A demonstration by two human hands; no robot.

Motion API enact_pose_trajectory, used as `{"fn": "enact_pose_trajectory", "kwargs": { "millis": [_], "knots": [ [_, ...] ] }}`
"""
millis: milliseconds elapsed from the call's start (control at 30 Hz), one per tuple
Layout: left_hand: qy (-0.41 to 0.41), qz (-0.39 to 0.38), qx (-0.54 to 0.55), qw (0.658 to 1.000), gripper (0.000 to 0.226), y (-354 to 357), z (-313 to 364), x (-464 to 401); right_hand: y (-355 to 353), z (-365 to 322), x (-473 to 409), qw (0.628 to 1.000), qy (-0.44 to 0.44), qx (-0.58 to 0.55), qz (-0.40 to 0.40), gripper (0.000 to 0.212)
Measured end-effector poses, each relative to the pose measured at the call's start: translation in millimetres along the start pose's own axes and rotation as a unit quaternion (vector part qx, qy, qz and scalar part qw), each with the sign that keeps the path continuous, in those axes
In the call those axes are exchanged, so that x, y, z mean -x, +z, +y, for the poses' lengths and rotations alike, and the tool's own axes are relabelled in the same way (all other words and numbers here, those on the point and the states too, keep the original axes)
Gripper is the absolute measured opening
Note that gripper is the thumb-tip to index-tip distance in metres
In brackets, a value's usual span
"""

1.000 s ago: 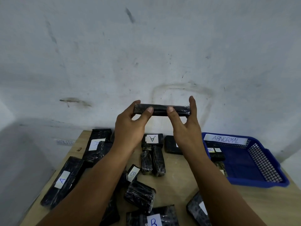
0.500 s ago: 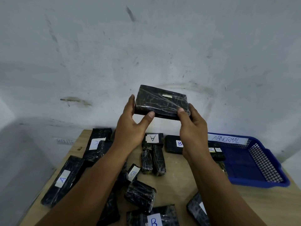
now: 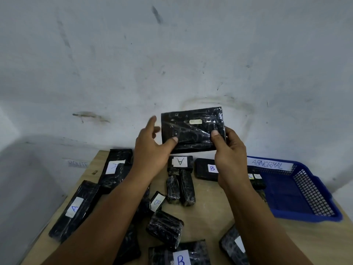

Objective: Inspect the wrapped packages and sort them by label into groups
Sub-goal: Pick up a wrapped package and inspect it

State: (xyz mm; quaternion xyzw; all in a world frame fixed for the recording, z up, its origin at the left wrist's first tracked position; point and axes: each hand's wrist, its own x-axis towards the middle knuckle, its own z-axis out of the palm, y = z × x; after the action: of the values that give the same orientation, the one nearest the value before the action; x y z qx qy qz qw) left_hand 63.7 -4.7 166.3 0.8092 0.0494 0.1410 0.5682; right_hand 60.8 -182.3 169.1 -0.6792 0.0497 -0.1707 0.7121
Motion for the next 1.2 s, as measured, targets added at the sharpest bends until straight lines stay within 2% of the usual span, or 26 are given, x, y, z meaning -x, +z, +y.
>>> {"fn": "enact_pose_trajectory", "kwargs": {
  "millis": [67, 167, 233, 267, 367, 433, 567, 700, 800, 900, 1033, 1100, 1200],
  "knots": [
    [0.048, 0.013, -0.055, 0.997, 0.083, -1.3, -2.8, -3.1, -1.6, 0.3, -1.1, 0.999, -0.015, 0.030, -0.030, 0.017],
    [0.127, 0.019, -0.177, 0.976, 0.063, -4.3, -1.5, -8.8, -0.5, -3.3, 0.1, 0.993, -0.024, 0.073, -0.094, 0.019],
    [0.130, 0.001, -0.217, 0.967, 0.044, -5.2, -3.9, -13.6, 0.6, -4.5, 0.6, 0.991, -0.027, 0.075, -0.110, 0.024],
    [0.119, -0.005, -0.189, 0.975, 0.035, -5.9, -5.6, -14.7, 1.3, -5.1, 1.0, 0.992, -0.029, 0.067, -0.107, 0.027],
    [0.044, -0.010, -0.019, 0.999, 0.012, -4.5, -7.1, -11.5, 2.0, -3.8, 1.3, 0.997, -0.002, -0.009, -0.076, 0.044],
    [0.033, -0.008, 0.029, 0.999, 0.013, -2.3, -7.8, -6.3, 3.4, -3.2, -0.9, 0.997, 0.019, -0.060, -0.052, 0.038],
    [0.031, -0.058, 0.051, 0.997, 0.022, -2.0, -11.1, -2.0, 0.2, -2.2, -5.3, 0.997, -0.032, -0.057, -0.038, 0.008],
    [0.093, -0.072, 0.041, 0.992, 0.043, -3.4, -1.4, -3.0, -3.3, -4.8, -3.0, 0.995, -0.076, 0.018, -0.063, 0.010],
    [0.114, -0.048, 0.049, 0.991, 0.033, -0.9, 6.6, -4.2, -0.5, -5.1, 0.2, 0.993, -0.070, 0.040, -0.088, 0.014],
    [0.113, -0.021, 0.046, 0.992, 0.011, 1.9, 6.6, -6.8, 1.4, -2.5, 1.7, 0.990, -0.069, 0.054, -0.111, 0.021],
    [0.143, -0.014, 0.036, 0.989, 0.009, 3.4, 2.3, -5.5, -0.5, 2.5, -0.1, 0.986, -0.076, 0.088, -0.118, 0.022],
    [0.142, -0.029, 0.039, 0.989, 0.015, 2.1, 2.7, -2.7, -1.3, 1.6, -0.5, 0.986, -0.086, 0.096, -0.106, 0.022],
    [0.084, -0.034, 0.039, 0.995, 0.029, 1.3, 5.1, -1.1, -1.4, 2.5, -1.6, 0.986, -0.100, 0.103, -0.090, 0.020]
  ]
}}
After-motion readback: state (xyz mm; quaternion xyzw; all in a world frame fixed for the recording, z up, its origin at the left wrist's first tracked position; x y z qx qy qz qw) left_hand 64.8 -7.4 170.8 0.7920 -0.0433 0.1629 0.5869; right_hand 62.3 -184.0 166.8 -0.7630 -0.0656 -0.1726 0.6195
